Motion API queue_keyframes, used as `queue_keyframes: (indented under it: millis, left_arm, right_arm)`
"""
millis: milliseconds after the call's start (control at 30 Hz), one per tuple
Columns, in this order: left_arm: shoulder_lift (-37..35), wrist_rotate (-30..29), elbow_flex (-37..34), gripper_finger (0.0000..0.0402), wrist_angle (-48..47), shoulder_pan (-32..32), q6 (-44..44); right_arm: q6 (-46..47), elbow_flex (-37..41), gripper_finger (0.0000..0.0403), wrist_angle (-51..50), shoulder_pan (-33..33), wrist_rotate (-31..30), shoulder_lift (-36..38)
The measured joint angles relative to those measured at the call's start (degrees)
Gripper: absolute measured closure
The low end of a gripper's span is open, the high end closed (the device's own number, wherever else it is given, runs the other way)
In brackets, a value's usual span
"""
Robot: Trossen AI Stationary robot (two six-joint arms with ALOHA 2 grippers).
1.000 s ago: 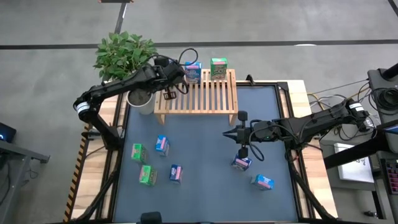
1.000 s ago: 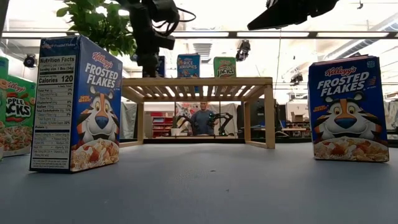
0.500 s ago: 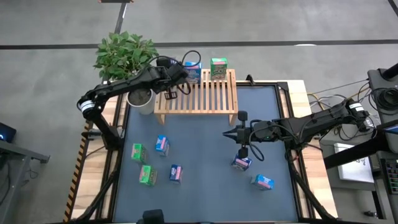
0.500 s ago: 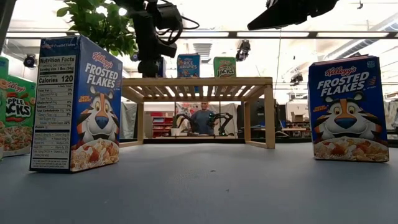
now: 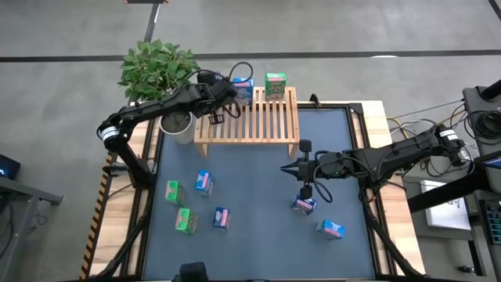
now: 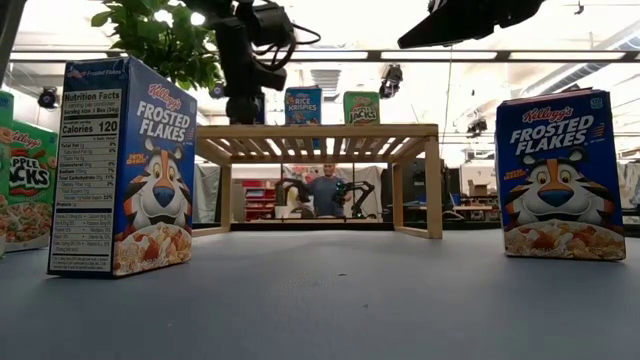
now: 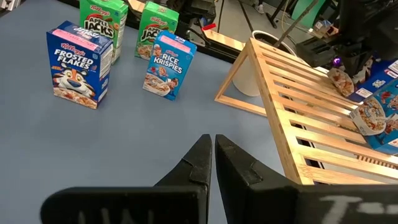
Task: Stack cereal on shelf
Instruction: Put the top blue cereal box on the shelf, then adjust the light blue cereal box on the shelf
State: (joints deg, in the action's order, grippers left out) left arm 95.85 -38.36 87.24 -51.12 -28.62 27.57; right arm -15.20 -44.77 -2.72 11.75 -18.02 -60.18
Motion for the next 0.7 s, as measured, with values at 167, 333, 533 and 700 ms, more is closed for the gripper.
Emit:
queue_keyframes:
  millis: [167,333,533,700]
  left_arm:
    - [0.0,0.0,0.0,0.0402,0.1,0.0,0.3]
    - [-0.2,-0.1,0.0,0.0402,0.1,0.4,0.4]
    - [-3.1,-0.2,0.0,0.0402,-0.4,3.3,-0.2]
    - [-8.0,-0.3,0.1,0.0402,-1.1,9.3,-4.1]
  right_arm:
    - [0.0,0.0,0.039,0.0,0.0,0.0,0.0]
    - [0.0,0.0,0.039,0.0,0.0,0.0,0.0]
    - [0.1,0.0,0.039,0.0,0.0,0.0,0.0]
    - [0.5,0.0,0.039,0.0,0.0,0.0,0.0]
